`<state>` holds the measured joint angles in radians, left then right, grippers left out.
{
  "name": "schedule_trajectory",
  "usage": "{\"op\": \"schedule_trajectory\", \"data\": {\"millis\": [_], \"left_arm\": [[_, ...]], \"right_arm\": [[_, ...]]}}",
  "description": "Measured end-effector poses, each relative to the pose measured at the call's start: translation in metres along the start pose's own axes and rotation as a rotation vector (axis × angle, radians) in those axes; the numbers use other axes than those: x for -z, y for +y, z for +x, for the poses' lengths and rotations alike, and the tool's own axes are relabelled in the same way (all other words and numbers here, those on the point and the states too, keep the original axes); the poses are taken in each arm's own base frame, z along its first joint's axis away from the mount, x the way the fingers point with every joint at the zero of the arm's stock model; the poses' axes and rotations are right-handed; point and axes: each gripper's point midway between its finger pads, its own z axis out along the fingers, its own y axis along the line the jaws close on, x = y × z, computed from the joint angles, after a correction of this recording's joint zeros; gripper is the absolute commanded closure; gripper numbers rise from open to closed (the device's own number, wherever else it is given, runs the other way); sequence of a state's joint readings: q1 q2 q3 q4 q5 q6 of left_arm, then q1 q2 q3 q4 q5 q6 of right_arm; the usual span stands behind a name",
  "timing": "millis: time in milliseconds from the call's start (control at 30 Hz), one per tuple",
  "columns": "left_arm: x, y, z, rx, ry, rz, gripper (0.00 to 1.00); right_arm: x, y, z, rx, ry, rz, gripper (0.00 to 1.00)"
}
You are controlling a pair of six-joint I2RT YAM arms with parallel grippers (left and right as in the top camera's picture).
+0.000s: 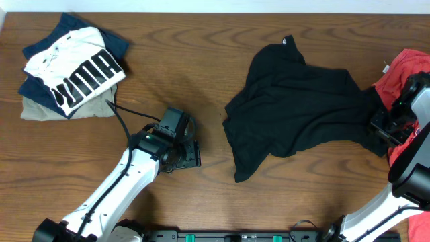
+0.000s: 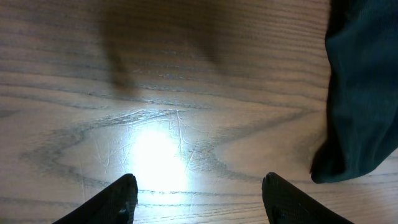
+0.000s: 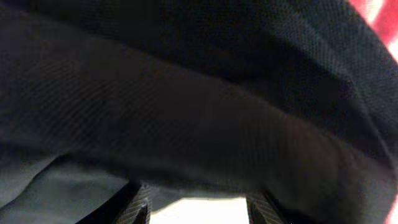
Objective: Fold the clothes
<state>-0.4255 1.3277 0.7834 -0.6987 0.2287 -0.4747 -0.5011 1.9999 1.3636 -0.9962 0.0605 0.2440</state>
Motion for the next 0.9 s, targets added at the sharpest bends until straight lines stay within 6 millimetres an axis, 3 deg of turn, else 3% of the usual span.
{"op": "schedule_trajectory", "data": {"millis": [200, 367, 433, 500, 633, 767, 900], "left_arm": [[0.0, 0.0, 0.0, 0.0, 0.0, -0.001, 0.34], [0.0, 0.0, 0.0, 0.0, 0.0, 0.0, 0.34], [0.0, 0.0, 0.0, 0.0, 0.0, 0.0, 0.34], [0.0, 0.0, 0.0, 0.0, 0.0, 0.0, 0.34], [0.0, 0.0, 0.0, 0.0, 0.0, 0.0, 0.34], [0.0, 0.0, 0.0, 0.0, 0.0, 0.0, 0.34], [0.0, 0.0, 0.0, 0.0, 0.0, 0.0, 0.34]], "right_arm": [[-0.013, 0.0, -0.002, 0.001, -0.035, -0.002, 0.56], [-0.013, 0.003, -0.006, 0.009, -0.057, -0.019, 0.69], [-0.012, 0.004, -0.006, 0.015, -0.054, -0.02, 0.88], [-0.01, 0.002, -0.003, 0.015, -0.038, -0.013, 0.99], [-0.004, 0.0, 0.0, 0.013, -0.018, -0.005, 0.99], [-0.001, 0.0, 0.002, 0.011, -0.004, -0.002, 0.86], [0.0, -0.004, 0.014, 0.019, 0.048, 0.014, 0.87]]}}
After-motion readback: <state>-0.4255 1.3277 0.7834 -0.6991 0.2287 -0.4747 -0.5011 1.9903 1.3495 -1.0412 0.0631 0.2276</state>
